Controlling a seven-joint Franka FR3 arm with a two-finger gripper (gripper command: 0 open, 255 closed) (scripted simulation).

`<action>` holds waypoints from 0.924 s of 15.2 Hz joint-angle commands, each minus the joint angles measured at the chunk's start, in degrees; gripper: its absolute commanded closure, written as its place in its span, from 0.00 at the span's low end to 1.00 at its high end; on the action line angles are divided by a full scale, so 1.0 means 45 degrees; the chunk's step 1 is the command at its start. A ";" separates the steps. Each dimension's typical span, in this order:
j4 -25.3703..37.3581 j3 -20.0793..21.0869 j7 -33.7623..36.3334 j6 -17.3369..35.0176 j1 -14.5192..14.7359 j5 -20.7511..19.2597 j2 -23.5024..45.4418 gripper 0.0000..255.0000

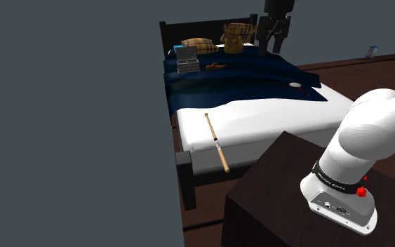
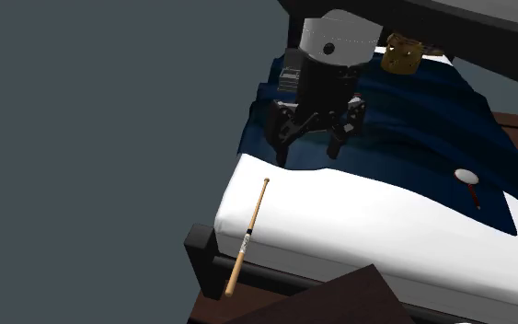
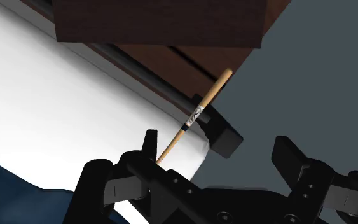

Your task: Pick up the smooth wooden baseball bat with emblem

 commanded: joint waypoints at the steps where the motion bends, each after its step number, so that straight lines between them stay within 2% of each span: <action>1: 0.0000 0.0000 0.0000 0.0000 0.0000 0.0000 0.0000 0.00; 8: -0.2311 0.1158 0.1903 0.3251 -0.0224 0.0404 0.0681 0.00; 14: -0.3562 0.2131 0.3556 0.6220 -0.0386 0.0644 0.2217 0.00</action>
